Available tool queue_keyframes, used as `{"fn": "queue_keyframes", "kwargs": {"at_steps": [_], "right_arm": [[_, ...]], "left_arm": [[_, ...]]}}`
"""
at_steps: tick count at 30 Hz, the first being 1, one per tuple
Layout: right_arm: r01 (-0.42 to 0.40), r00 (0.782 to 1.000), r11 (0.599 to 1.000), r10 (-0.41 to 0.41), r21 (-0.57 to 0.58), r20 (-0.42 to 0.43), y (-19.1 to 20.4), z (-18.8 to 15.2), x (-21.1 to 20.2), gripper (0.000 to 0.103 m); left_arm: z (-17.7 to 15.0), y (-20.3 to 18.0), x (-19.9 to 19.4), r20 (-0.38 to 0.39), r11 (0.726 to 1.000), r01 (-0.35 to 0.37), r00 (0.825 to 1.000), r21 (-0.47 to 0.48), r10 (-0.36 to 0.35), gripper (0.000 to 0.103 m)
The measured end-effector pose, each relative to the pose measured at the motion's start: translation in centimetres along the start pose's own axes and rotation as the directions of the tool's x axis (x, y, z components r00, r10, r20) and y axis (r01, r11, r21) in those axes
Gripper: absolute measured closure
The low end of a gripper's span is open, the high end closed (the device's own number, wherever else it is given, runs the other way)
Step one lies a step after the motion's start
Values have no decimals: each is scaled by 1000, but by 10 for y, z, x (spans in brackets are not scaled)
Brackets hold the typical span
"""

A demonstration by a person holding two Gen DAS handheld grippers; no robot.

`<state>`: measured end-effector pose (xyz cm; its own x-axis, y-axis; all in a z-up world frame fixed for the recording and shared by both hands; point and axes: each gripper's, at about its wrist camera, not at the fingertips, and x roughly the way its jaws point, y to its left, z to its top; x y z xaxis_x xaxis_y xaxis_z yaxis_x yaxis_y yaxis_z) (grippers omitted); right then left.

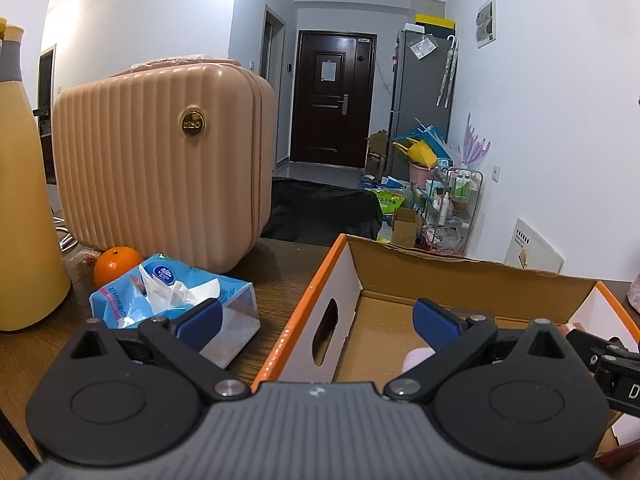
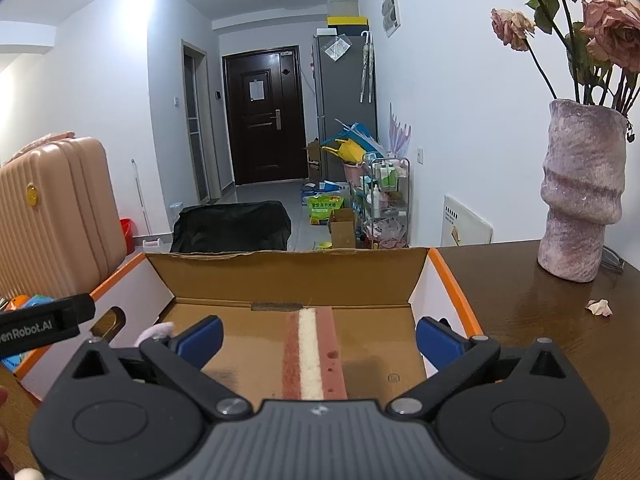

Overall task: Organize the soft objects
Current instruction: 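Open both tools to drop the towel roll and sponge block into the box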

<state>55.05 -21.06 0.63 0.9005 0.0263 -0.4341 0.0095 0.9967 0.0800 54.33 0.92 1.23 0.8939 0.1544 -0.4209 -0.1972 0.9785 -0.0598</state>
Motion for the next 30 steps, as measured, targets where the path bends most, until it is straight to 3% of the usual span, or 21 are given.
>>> {"fn": "queue_keyframes", "kwargs": {"at_steps": [6,14,30], "right_arm": [[-8,1000,1000,8,3,4,-1,2,-2,0],[-52,999,997,51,54,13,-6,13,-20,0],[-84,993,996,85,-10,80,2,8,-86,0]], "left_arm": [[5,0,-9,21,1000,-12,1000,16,11,0],[24,9,-34,39,999,31,999,-16,-30,0],[27,43,-85,75,999,38,997,-24,-36,0]]}}
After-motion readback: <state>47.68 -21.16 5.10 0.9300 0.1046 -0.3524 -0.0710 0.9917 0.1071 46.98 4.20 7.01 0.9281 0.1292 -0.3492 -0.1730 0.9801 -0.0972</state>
